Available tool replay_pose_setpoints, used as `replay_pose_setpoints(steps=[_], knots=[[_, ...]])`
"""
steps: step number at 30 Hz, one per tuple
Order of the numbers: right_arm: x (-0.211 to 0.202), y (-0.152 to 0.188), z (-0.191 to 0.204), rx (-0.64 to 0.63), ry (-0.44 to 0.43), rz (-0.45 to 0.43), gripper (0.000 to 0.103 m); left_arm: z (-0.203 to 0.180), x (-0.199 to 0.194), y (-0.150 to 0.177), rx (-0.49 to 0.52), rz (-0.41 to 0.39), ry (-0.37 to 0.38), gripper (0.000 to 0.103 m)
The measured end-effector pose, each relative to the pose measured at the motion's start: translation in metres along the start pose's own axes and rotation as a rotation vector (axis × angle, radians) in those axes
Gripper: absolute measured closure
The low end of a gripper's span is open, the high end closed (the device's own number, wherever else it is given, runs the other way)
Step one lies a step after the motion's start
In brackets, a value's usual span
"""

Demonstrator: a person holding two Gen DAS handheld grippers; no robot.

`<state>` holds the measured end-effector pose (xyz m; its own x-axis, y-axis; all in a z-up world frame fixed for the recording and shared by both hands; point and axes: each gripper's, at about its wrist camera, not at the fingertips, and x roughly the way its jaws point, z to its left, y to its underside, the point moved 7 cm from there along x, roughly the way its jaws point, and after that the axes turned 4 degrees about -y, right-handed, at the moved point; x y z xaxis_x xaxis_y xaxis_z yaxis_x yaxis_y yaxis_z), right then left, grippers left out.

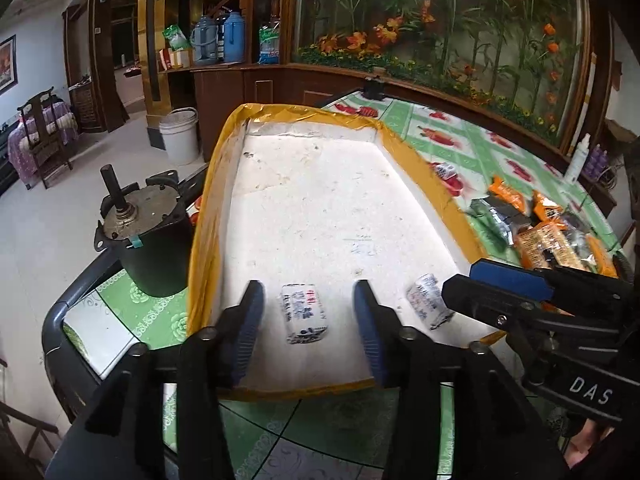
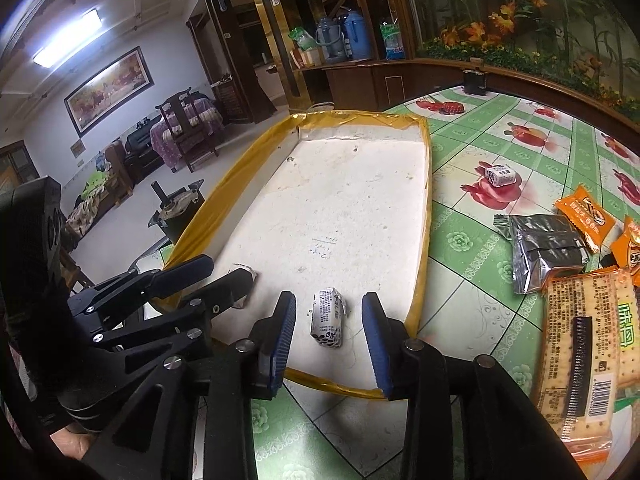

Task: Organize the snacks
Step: 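Carry both candies into the yellow-rimmed tray and open both grippers, then grasp the green-ended saltine cracker pack with the right gripper while the left grasps a nougat candy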

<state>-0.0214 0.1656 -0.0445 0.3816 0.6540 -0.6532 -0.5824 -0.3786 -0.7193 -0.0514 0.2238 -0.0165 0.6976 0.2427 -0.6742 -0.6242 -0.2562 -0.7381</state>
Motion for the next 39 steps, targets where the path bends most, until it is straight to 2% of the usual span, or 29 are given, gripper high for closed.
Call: replay_pose_setpoints(steps=[2, 5, 13, 24, 32, 35, 39], knots=[[-0.004, -0.001, -0.001, 0.005, 0.000, -0.009, 0.066, -0.002, -0.004, -0.001, 0.002, -0.020, 0.015, 0.035], [-0.009, -0.003, -0.003, 0.010, 0.004, -0.024, 0.065, -0.001, -0.010, -0.003, -0.003, -0.052, 0.002, 0.028], [-0.027, -0.005, -0.018, 0.055, 0.005, -0.050, 0.064, -0.002, -0.019, -0.003, -0.016, -0.091, 0.031, 0.028], [-0.088, 0.010, -0.065, 0.143, 0.017, -0.134, 0.062, -0.025, -0.061, -0.009, 0.026, -0.142, 0.128, 0.028], [-0.131, 0.032, -0.117, 0.222, 0.066, -0.176, 0.062, -0.066, -0.070, 0.001, 0.080, -0.093, 0.252, 0.028], [-0.149, 0.038, -0.139, 0.250, 0.088, -0.199, 0.061, -0.096, -0.071, 0.014, 0.147, -0.037, 0.343, 0.028], [-0.169, 0.048, -0.169, 0.307, 0.126, -0.226, 0.061, -0.141, -0.073, 0.042, 0.262, 0.082, 0.496, 0.028]])
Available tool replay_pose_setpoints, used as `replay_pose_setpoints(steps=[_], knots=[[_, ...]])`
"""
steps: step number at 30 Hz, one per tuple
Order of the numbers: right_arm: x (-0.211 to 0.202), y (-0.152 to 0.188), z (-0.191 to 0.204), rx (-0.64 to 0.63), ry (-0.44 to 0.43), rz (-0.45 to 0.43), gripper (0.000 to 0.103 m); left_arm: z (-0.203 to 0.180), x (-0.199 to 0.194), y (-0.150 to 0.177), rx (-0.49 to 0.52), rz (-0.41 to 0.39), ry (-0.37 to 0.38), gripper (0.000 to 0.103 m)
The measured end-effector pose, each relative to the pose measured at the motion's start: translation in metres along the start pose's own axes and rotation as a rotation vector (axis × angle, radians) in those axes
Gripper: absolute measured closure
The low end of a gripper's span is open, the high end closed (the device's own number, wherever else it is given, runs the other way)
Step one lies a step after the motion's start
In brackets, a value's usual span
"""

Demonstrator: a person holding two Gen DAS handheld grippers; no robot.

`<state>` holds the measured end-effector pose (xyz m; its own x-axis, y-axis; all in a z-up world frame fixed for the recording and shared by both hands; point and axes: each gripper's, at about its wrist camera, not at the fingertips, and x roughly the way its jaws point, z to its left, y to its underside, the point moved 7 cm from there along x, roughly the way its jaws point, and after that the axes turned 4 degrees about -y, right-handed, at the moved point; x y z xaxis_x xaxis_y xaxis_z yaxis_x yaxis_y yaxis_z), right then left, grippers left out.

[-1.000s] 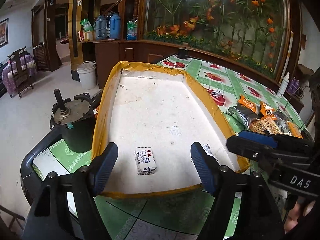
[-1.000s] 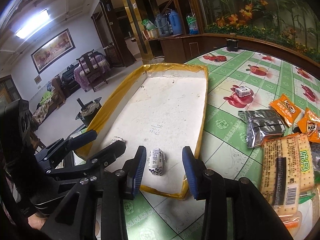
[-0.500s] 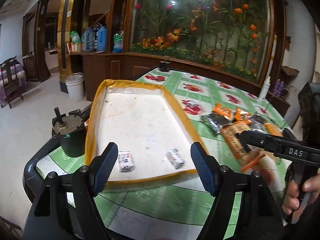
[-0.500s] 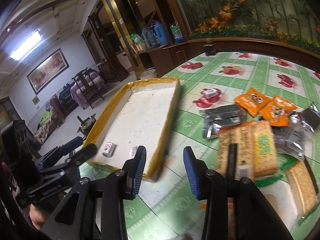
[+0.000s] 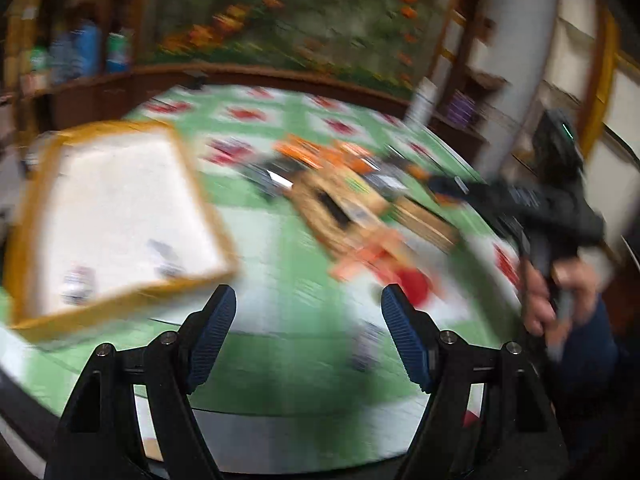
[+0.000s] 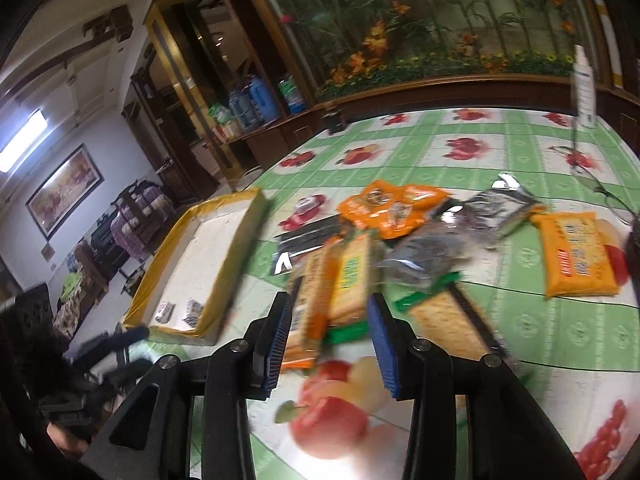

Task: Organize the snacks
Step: 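Grasp the green-ended saltine cracker pack with the right gripper while the left grasps a nougat candy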

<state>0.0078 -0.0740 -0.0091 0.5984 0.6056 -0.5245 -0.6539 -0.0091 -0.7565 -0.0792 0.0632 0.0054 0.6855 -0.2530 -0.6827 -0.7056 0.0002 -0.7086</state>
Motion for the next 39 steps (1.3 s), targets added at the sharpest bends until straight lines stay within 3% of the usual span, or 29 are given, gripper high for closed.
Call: replay_pose_setpoints(steps=[9, 10, 12, 13, 17, 24, 26, 30, 33, 35, 39], knots=[[-0.022, -0.004, -0.058, 0.107, 0.103, -0.029, 0.061, -0.051, 0.036, 0.021, 0.190, 0.122, -0.040, 0.031], [-0.021, -0.004, -0.061, 0.105, 0.119, -0.021, 0.058, -0.053, 0.039, 0.023, 0.202, 0.130, -0.051, 0.036], [-0.019, -0.001, -0.065, 0.085, 0.145, 0.008, 0.040, -0.054, 0.045, 0.029, 0.222, 0.164, -0.071, 0.058], [-0.018, 0.000, -0.067, 0.079, 0.158, 0.017, 0.037, -0.054, 0.044, 0.031, 0.230, 0.149, -0.096, 0.062], [-0.014, 0.006, -0.069, 0.072, 0.173, 0.048, 0.036, -0.048, 0.041, 0.030, 0.209, 0.144, -0.116, 0.086], [0.005, 0.019, -0.069, 0.005, 0.245, 0.130, 0.033, -0.029, 0.039, 0.027, 0.159, 0.140, -0.130, 0.086], [0.010, 0.024, -0.067, -0.021, 0.265, 0.156, 0.021, -0.027, 0.038, 0.028, 0.150, 0.142, -0.119, 0.086], [0.020, 0.033, -0.059, -0.118, 0.319, 0.197, 0.022, -0.027, 0.034, 0.030, 0.159, 0.150, -0.108, 0.086], [0.027, 0.043, -0.055, -0.187, 0.365, 0.235, 0.031, -0.028, 0.032, 0.033, 0.177, 0.160, -0.117, 0.076], [0.027, 0.045, -0.054, -0.191, 0.351, 0.237, 0.051, -0.025, 0.030, 0.034, 0.175, 0.161, -0.128, 0.073], [0.023, 0.047, -0.051, -0.200, 0.349, 0.245, 0.054, -0.020, 0.029, 0.035, 0.170, 0.150, -0.136, 0.072]])
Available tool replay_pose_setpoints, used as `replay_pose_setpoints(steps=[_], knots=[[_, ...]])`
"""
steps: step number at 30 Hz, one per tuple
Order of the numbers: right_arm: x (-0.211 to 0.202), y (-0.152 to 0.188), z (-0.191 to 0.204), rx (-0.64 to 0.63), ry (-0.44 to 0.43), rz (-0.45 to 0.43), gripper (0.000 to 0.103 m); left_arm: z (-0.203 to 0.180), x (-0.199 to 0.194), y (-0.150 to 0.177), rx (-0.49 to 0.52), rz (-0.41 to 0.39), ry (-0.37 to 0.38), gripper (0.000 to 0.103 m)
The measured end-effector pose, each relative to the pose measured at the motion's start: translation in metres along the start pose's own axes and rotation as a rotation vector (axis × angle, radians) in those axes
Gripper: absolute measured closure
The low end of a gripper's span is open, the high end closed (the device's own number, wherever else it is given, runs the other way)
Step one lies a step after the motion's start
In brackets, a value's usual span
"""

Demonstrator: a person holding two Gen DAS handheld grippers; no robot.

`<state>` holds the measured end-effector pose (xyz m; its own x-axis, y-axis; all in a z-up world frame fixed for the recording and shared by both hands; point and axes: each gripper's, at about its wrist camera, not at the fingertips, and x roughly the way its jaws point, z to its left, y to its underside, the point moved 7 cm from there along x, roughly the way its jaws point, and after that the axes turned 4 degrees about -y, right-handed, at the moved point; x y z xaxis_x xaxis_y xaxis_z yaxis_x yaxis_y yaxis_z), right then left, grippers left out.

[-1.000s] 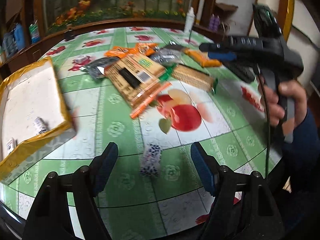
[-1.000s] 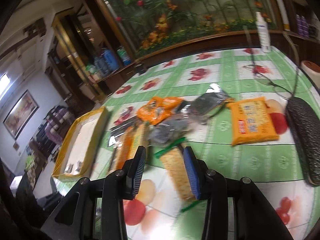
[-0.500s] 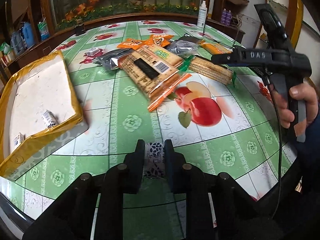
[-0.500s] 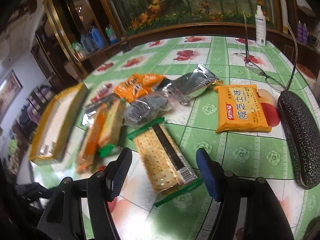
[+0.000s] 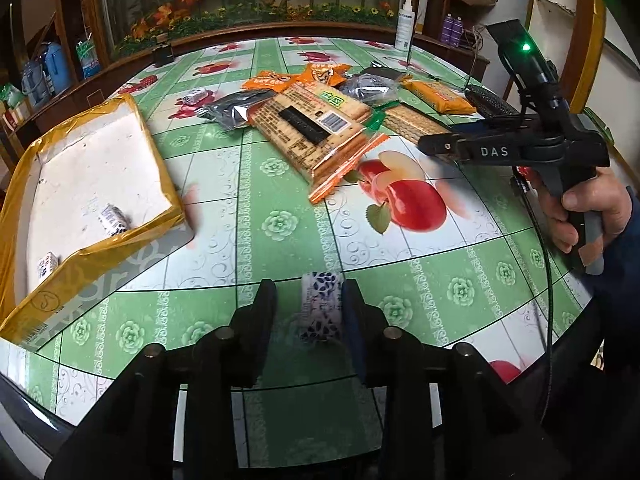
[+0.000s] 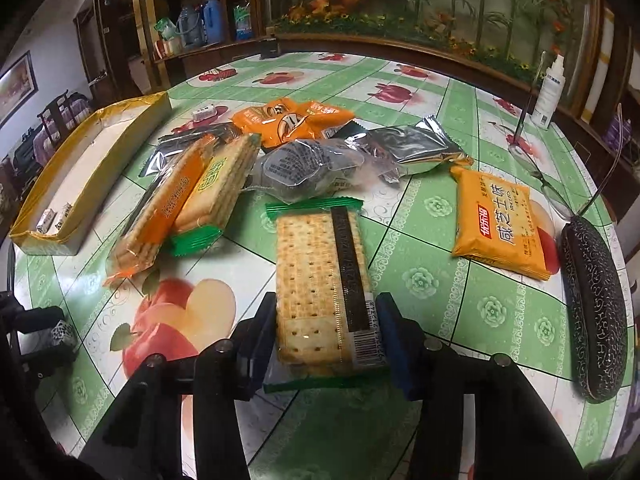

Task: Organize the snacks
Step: 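Grasp the green-ended saltine cracker pack with the right gripper while the left grasps a nougat candy, then carry the cracker pack and the candy over the yellow-rimmed tray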

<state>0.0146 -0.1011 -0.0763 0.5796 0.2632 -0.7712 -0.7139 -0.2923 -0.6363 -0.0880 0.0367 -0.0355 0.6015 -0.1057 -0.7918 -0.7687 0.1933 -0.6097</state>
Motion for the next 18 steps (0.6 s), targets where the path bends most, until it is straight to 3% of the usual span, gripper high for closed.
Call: replay_pose_setpoints(steps=[3, 9, 18], knots=[[-0.004, 0.000, -0.003, 0.049, -0.036, -0.002, 0.055, 0.006, 0.002, -0.003, -0.013, -0.015, -0.030, 0.087], [-0.023, -0.012, -0.013, 0.202, -0.182, -0.079, 0.055, 0.011, 0.001, -0.008, -0.092, -0.037, 0.044, 0.087], [-0.065, -0.031, -0.016, 0.246, -0.237, -0.285, 0.055, 0.020, -0.014, -0.019, -0.144, -0.100, 0.064, 0.087]])
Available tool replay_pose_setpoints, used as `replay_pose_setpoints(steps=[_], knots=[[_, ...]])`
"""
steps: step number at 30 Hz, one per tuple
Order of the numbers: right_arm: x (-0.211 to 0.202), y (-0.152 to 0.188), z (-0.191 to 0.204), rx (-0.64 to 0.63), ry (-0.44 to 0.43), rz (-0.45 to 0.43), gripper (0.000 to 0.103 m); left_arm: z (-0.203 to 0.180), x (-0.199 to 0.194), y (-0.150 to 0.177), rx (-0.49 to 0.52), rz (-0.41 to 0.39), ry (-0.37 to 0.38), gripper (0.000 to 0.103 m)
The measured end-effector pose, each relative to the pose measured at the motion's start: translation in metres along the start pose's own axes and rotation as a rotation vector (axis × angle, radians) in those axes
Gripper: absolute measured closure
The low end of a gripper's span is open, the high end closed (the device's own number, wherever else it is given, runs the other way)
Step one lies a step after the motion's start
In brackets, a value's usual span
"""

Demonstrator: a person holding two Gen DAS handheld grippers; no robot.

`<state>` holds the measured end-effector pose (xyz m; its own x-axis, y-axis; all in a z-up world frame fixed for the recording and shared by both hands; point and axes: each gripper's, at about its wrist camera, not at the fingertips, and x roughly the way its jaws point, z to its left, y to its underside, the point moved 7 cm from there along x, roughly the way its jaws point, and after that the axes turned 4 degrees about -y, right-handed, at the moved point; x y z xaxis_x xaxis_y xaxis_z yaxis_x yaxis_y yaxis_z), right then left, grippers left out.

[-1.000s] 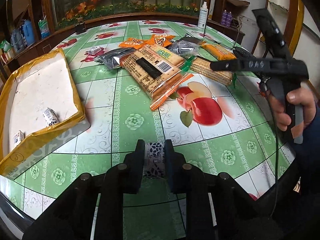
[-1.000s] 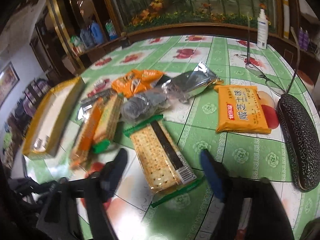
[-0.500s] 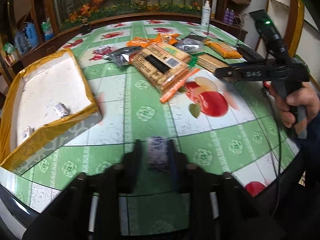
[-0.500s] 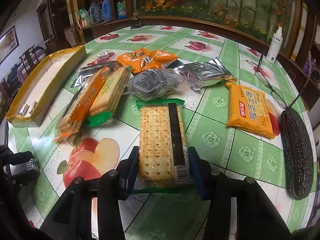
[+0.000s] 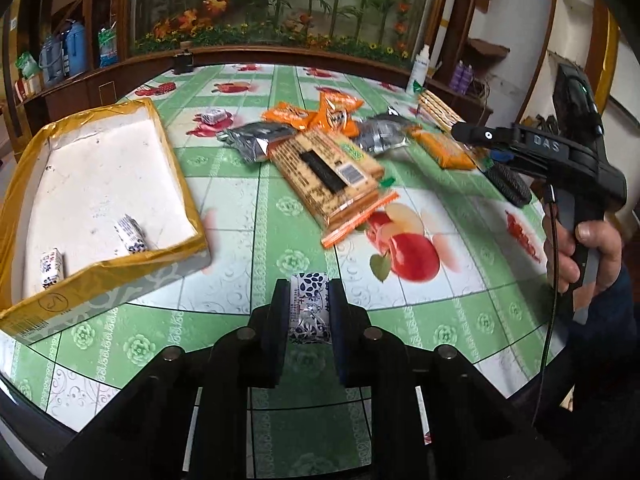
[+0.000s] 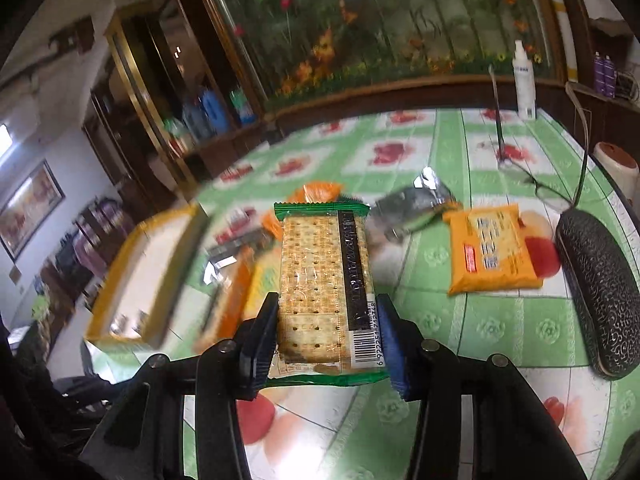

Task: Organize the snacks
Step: 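Carry the cracker pack and the candy over the yellow-rimmed tray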

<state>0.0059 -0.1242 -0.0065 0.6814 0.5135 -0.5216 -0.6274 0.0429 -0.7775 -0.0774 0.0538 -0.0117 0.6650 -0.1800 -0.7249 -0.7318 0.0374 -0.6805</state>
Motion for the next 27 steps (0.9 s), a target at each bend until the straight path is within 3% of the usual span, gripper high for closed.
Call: replay_pose_setpoints(steps=[6, 16, 27], knots=[[0.001, -0.001, 0.024, -0.008, -0.123, 0.000, 0.055, 0.016, -0.015, -0.012, -0.035, -0.048, -0.012, 0.087], [0.018, 0.013, 0.060, -0.045, -0.197, 0.078, 0.055, 0.062, -0.040, -0.030, -0.109, -0.125, -0.076, 0.087], [0.059, 0.010, 0.151, -0.079, -0.353, 0.238, 0.055, 0.118, -0.049, -0.067, -0.166, -0.146, -0.142, 0.087]])
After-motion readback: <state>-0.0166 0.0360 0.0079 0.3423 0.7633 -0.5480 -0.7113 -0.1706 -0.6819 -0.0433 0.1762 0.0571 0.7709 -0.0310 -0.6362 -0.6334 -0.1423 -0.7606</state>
